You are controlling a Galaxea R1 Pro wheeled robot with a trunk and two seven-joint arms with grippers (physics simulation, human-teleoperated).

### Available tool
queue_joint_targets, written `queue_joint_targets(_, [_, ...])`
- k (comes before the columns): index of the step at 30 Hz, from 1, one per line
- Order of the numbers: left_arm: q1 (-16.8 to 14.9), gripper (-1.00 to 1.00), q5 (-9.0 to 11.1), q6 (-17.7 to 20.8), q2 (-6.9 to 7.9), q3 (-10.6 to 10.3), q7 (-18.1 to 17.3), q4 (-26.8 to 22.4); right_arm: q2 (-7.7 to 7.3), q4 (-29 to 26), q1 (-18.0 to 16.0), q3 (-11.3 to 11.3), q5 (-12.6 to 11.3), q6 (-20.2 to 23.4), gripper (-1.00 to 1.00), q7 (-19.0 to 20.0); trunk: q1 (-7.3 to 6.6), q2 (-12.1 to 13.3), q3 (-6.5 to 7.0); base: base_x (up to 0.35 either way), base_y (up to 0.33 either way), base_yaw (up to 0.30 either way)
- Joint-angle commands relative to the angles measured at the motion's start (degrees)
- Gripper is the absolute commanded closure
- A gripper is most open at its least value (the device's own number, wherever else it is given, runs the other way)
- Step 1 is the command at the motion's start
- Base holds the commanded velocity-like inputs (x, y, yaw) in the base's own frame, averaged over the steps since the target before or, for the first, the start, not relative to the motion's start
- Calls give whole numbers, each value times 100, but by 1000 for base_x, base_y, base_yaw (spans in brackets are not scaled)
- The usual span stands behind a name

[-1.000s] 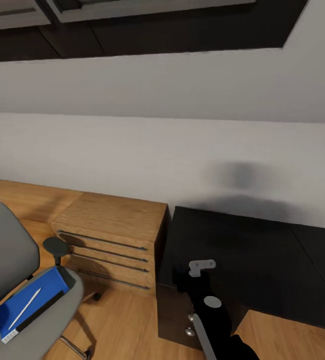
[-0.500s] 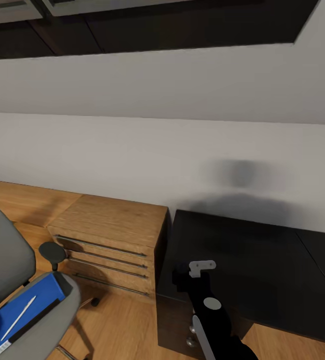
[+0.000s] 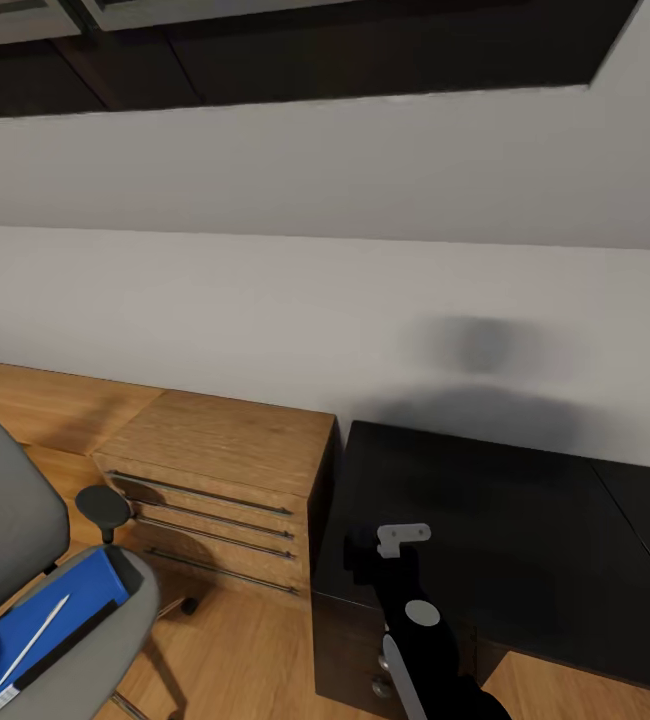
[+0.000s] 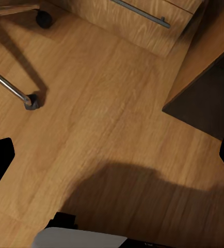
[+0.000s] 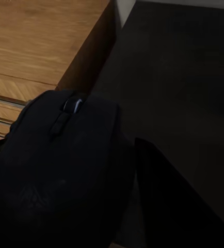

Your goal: In the bedroom, organize the workspace by keeping the computer under the desk, ensuring the monitor is on the desk, placing the keyboard on the desk next to the monitor, placing the mouse on the desk next to the keyboard, moving the folder from the swivel chair onto the desk next to the mouse, stacking the notebook on top of the folder with the pen on top of the notebook, and positioning the swivel chair next to the desk.

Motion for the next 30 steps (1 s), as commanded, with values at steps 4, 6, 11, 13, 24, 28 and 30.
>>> queue_joint_targets(4, [-3,-100,27,-19,-39,-13,7,3,0,-5,-4,10,-46,13,100,-53,1,-6,-8,0,0,0])
queue_joint_targets(6, [-3,-100,27,-19,-46,-15,0,1,0,-4,-4,5,-46,1,100,-55,1,-6,-8,0,0,0])
queue_joint_targets(11, [-3,-100,31,-19,-49,-14,10,-6,0,-3,-6,3,-46,5,100,-53,1,-6,-8,0,0,0])
queue_joint_targets(13, [-3,-100,32,-19,-49,-13,17,-6,0,-3,-5,3,-46,5,100,-53,1,-6,-8,0,0,0])
queue_joint_targets(24, [-3,-100,40,-19,-49,-5,32,-6,0,349,-10,-5,-32,5,100,-53,243,-447,-205,0,0,0])
queue_joint_targets(28, [-3,-100,40,-24,-49,-4,32,-6,0,703,-12,-19,-22,-36,100,-53,330,-608,-277,0,0,0])
queue_joint_targets(30, [-3,-100,40,-25,-49,-4,32,-6,0,743,-13,-22,-21,-61,100,-53,352,-648,-295,0,0,0])
